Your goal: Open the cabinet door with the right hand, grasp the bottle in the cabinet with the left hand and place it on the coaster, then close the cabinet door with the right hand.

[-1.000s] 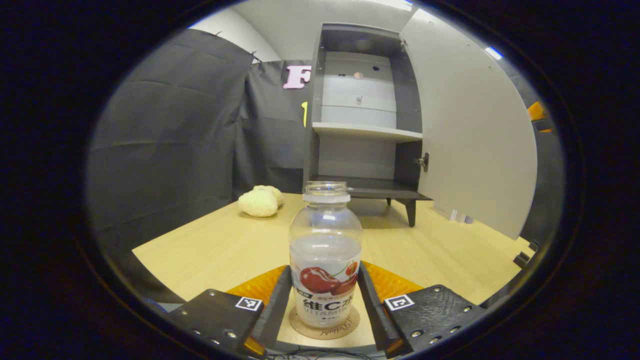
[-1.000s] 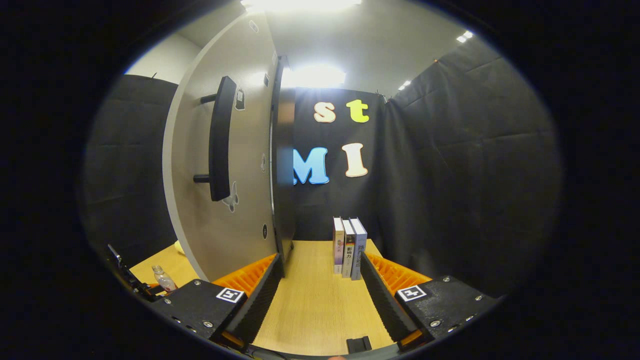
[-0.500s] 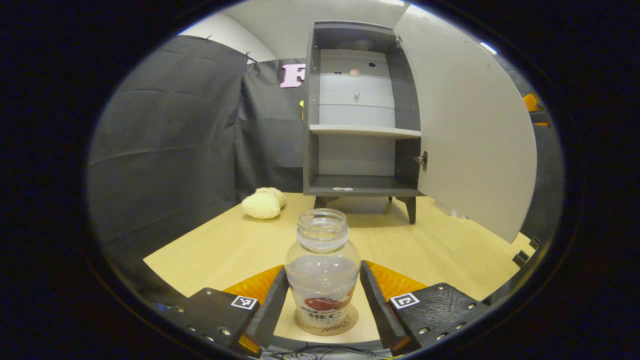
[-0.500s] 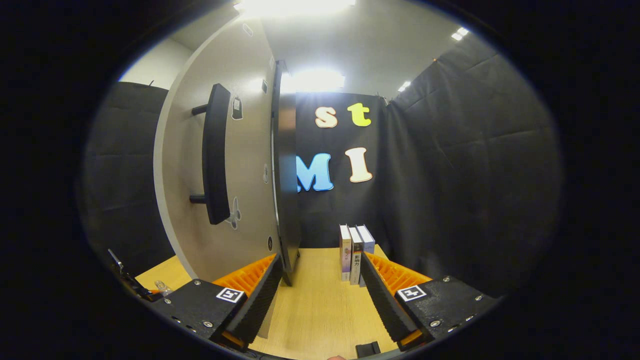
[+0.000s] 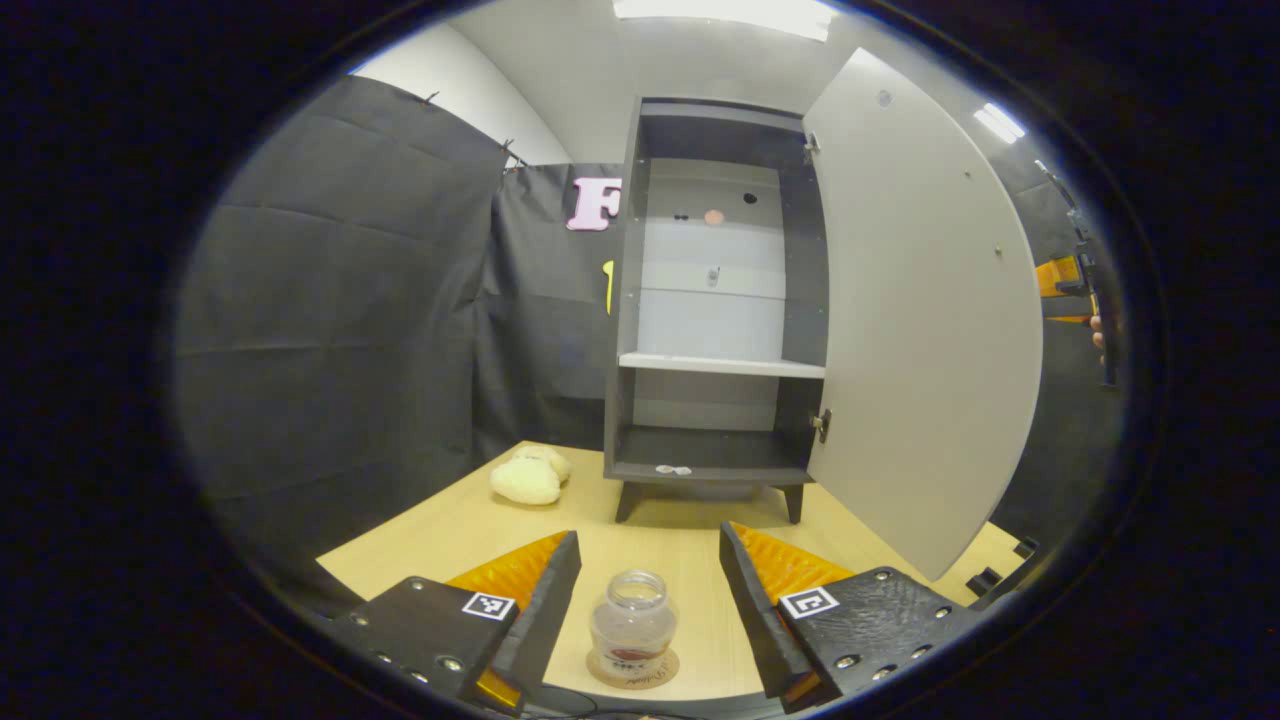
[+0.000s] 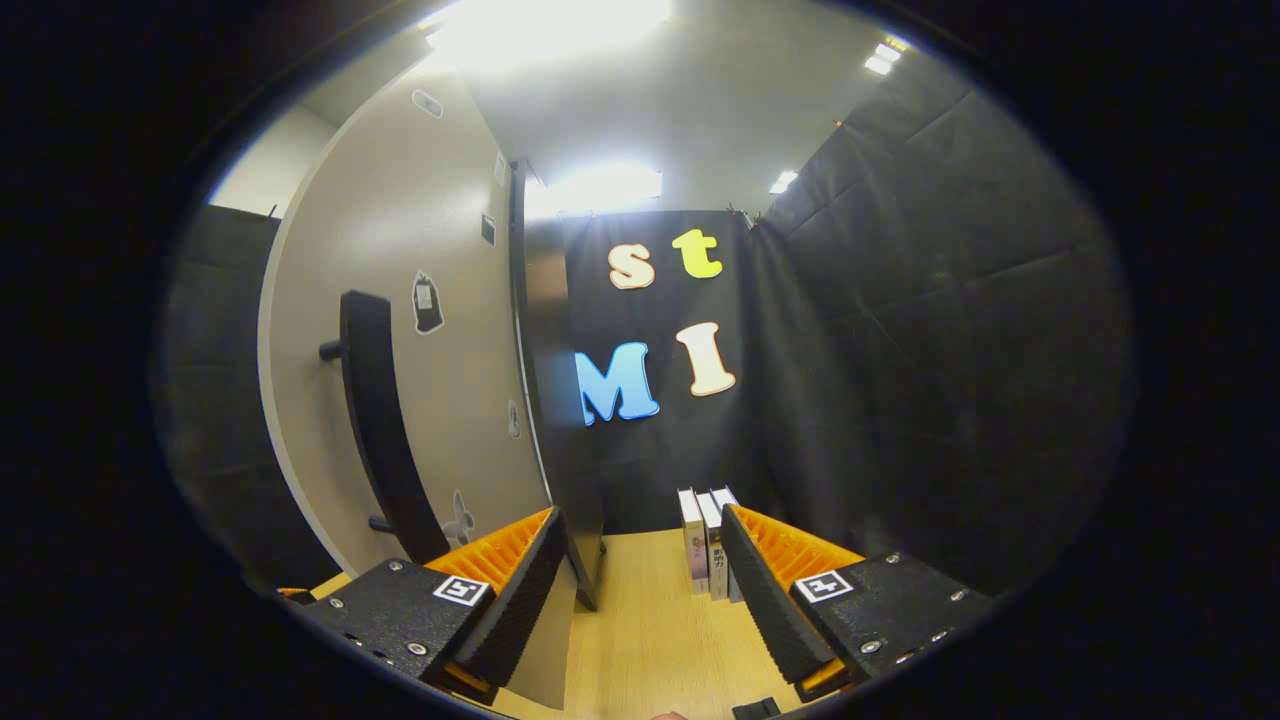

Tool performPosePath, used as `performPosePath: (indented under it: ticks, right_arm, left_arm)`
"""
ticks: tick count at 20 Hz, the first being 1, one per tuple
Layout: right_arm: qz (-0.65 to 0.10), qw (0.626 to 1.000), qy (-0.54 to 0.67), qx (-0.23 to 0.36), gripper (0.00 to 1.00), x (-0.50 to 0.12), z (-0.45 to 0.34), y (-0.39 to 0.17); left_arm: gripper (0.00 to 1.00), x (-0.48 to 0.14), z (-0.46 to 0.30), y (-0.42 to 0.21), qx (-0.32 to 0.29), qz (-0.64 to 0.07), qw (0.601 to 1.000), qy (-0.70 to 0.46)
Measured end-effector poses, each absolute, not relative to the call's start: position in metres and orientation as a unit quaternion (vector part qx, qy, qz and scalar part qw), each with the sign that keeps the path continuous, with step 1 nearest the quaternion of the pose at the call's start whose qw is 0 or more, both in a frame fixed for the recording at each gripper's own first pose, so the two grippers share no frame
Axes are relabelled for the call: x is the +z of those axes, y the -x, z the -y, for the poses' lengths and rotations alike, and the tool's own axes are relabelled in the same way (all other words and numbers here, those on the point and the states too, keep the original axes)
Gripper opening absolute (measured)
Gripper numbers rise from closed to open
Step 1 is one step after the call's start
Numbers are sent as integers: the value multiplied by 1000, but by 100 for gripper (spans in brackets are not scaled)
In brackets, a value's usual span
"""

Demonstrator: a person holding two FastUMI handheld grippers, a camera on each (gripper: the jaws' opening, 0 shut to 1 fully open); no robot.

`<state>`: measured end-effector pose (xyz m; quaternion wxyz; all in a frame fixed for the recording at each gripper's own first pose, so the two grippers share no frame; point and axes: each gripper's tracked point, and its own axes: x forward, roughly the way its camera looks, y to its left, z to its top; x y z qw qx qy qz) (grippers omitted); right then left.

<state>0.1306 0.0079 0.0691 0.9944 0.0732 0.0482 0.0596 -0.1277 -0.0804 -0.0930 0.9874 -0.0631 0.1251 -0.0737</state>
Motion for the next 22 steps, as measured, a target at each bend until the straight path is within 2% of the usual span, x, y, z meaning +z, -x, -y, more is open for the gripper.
performPosePath:
  ticks: [5,6,9,13,14,15,18,19,20,21,22]
  right_arm:
    - [-18,994,-83,74,95,97,-31,-122]
    - [-13,994,-77,77,91,100,-38,-120]
    - [-2,997,-48,55,94,101,-45,-116]
    - [0,998,-44,36,93,101,-57,-109]
    - [-1,998,-45,38,92,101,-64,-109]
    - [-2,998,-45,42,92,101,-72,-107]
    - [0,998,-44,47,92,102,-98,-102]
    - [1,998,-43,48,92,102,-106,-100]
    - [1,998,-43,48,92,102,-115,-98]
    - [1,998,-41,49,92,103,-122,-97]
    - [2,998,-38,50,92,103,-130,-96]
  left_arm:
    - [80,-56,38,105,-46,-111,991,63]
    - [80,-50,29,100,-42,-108,991,67]
    - [80,-37,4,86,-37,-92,993,66]
    - [80,-37,-17,72,-51,-80,994,51]
    - [86,-40,-22,69,-53,-82,994,50]
    - [80,-40,-25,66,-57,-81,994,51]
    - [80,-42,-38,58,-68,-81,993,52]
    - [86,-42,-43,56,-71,-79,993,53]
    - [80,-42,-48,54,-72,-77,993,54]
    - [86,-43,-54,52,-73,-77,993,55]
    - [80,-45,-60,50,-74,-76,993,56]
